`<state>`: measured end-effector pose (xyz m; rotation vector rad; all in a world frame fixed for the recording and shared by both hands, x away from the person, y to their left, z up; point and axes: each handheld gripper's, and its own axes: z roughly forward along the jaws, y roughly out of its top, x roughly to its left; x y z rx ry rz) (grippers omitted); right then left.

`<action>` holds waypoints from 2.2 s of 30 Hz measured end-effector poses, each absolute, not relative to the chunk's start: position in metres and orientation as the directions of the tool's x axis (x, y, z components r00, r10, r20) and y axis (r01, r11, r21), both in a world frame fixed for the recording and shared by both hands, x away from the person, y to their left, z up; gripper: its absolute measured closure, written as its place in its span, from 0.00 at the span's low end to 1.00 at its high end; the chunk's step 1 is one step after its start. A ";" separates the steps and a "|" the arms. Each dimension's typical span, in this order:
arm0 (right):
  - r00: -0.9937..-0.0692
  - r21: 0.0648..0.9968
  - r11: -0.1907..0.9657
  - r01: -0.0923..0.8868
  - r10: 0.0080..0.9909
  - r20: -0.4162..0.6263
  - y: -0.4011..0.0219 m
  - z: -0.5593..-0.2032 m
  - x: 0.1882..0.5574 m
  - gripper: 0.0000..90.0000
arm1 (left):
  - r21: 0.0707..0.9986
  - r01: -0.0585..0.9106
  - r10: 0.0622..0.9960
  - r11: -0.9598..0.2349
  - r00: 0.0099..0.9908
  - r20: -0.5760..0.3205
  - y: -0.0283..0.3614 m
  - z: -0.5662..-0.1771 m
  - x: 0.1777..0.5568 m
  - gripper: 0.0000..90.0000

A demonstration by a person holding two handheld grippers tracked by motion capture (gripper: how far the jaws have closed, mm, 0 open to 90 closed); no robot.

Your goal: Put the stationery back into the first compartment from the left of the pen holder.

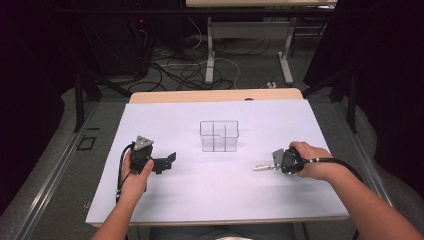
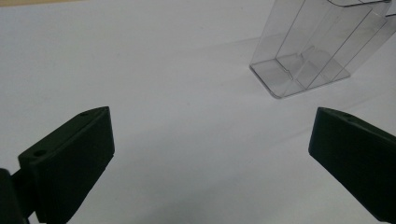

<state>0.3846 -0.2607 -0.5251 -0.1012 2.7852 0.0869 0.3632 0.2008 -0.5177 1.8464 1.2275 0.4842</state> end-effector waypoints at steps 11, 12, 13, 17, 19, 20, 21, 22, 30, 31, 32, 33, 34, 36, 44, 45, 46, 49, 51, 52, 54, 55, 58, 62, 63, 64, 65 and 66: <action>-0.935 0.033 0.994 -0.108 -0.090 -0.342 -0.259 -0.529 0.386 0.85 | 0.813 0.558 0.886 -0.166 0.446 -0.125 0.200 -0.517 0.362 0.00; -0.937 0.034 0.995 -0.094 -0.077 -0.342 -0.258 -0.529 0.384 0.86 | 0.813 0.556 0.886 -0.172 0.449 -0.119 0.201 -0.517 0.362 0.00; -0.933 0.040 0.994 -0.102 -0.082 -0.350 -0.258 -0.530 0.384 0.87 | 0.813 0.556 0.886 -0.172 0.449 -0.119 0.201 -0.517 0.362 0.00; -0.934 0.034 0.993 -0.111 -0.093 -0.345 -0.258 -0.530 0.386 0.88 | 0.807 0.566 0.887 -0.168 0.444 -0.127 0.201 -0.517 0.362 0.00; -0.931 0.028 0.992 -0.123 -0.106 -0.349 -0.257 -0.529 0.386 0.88 | 0.807 0.563 0.885 -0.177 0.449 -0.120 0.202 -0.518 0.362 0.00; -0.930 0.032 0.992 -0.121 -0.102 -0.354 -0.257 -0.530 0.386 0.88 | 0.807 0.564 0.885 -0.178 0.449 -0.119 0.202 -0.518 0.362 0.00; -0.929 0.031 0.992 -0.126 -0.107 -0.355 -0.256 -0.530 0.386 0.89 | 0.807 0.564 0.885 -0.178 0.450 -0.119 0.202 -0.518 0.362 0.00; -0.928 0.031 0.991 -0.128 -0.109 -0.355 -0.256 -0.530 0.386 0.89 | 0.807 0.564 0.885 -0.177 0.450 -0.120 0.202 -0.518 0.362 0.00; -0.918 0.045 0.990 -0.134 -0.106 -0.383 -0.255 -0.527 0.384 0.89 | 0.811 0.561 0.886 -0.167 0.446 -0.126 0.200 -0.518 0.362 0.00; -0.913 0.047 0.989 -0.140 -0.110 -0.392 -0.255 -0.526 0.383 0.89 | 0.810 0.559 0.886 -0.174 0.449 -0.120 0.201 -0.518 0.362 0.00; -0.912 0.049 0.989 -0.142 -0.111 -0.394 -0.255 -0.525 0.383 0.89 | 0.811 0.559 0.885 -0.175 0.450 -0.119 0.200 -0.518 0.362 0.00; -0.911 0.047 0.990 -0.130 -0.101 -0.399 -0.255 -0.524 0.382 0.89 | 0.810 0.559 0.885 -0.175 0.450 -0.120 0.200 -0.518 0.362 0.00; -0.907 0.051 0.990 -0.134 -0.102 -0.409 -0.255 -0.524 0.382 0.89 | 0.810 0.559 0.884 -0.175 0.451 -0.120 0.200 -0.519 0.362 0.00; -0.900 0.052 0.987 -0.149 -0.114 -0.421 -0.253 -0.523 0.381 0.89 | 0.809 0.561 0.885 -0.175 0.450 -0.121 0.200 -0.519 0.362 0.00; -0.856 0.075 0.984 -0.162 -0.103 -0.506 -0.248 -0.520 0.375 0.89 | 0.808 0.564 0.885 -0.168 0.448 -0.128 0.199 -0.519 0.362 0.00; -0.841 0.075 0.982 -0.175 -0.109 -0.529 -0.247 -0.520 0.374 0.89 | 0.808 0.564 0.885 -0.168 0.448 -0.128 0.199 -0.519 0.362 0.00; -0.835 0.071 0.981 -0.178 -0.112 -0.539 -0.246 -0.519 0.374 0.89 | 0.808 0.565 0.885 -0.168 0.448 -0.129 0.199 -0.519 0.362 0.00; -0.808 0.065 0.979 -0.192 -0.120 -0.577 -0.243 -0.516 0.371 0.89 | 0.808 0.565 0.885 -0.170 0.448 -0.127 0.199 -0.519 0.362 0.00; -0.789 0.073 0.978 -0.196 -0.113 -0.603 -0.242 -0.515 0.369 0.89 | 0.808 0.565 0.885 -0.170 0.449 -0.128 0.199 -0.519 0.362 0.00; -0.778 0.076 0.975 -0.208 -0.118 -0.617 -0.241 -0.514 0.369 0.89 | 0.808 0.564 0.884 -0.170 0.449 -0.128 0.199 -0.519 0.362 0.00; -0.747 0.105 0.967 -0.233 -0.109 -0.656 -0.240 -0.515 0.367 0.89 | 0.807 0.565 0.884 -0.171 0.449 -0.127 0.199 -0.519 0.362 0.00; -0.754 0.097 0.970 -0.222 -0.108 -0.647 -0.239 -0.513 0.365 0.89 | 0.807 0.565 0.884 -0.172 0.450 -0.127 0.199 -0.519 0.362 0.00; -0.733 0.103 0.965 -0.240 -0.111 -0.671 -0.237 -0.510 0.362 0.89 | 0.807 0.565 0.883 -0.172 0.452 -0.128 0.199 -0.520 0.362 0.00; -0.709 0.098 0.962 -0.256 -0.118 -0.695 -0.234 -0.508 0.356 0.89 | 0.806 0.566 0.883 -0.171 0.451 -0.129 0.199 -0.520 0.362 0.00; -0.696 0.092 0.955 -0.283 -0.139 -0.704 -0.233 -0.506 0.356 0.89 | 0.806 0.567 0.883 -0.171 0.451 -0.130 0.198 -0.520 0.362 0.00; -0.696 0.104 0.957 -0.272 -0.121 -0.708 -0.233 -0.506 0.354 0.89 | 0.805 0.568 0.883 -0.170 0.451 -0.132 0.198 -0.520 0.362 0.00; -0.680 0.096 0.956 -0.276 -0.124 -0.722 -0.233 -0.505 0.352 0.89 | 0.806 0.568 0.882 -0.169 0.452 -0.135 0.198 -0.520 0.362 0.00; -0.673 0.086 0.953 -0.292 -0.140 -0.727 -0.232 -0.503 0.352 0.89 | 0.805 0.569 0.881 -0.167 0.452 -0.137 0.198 -0.520 0.362 0.00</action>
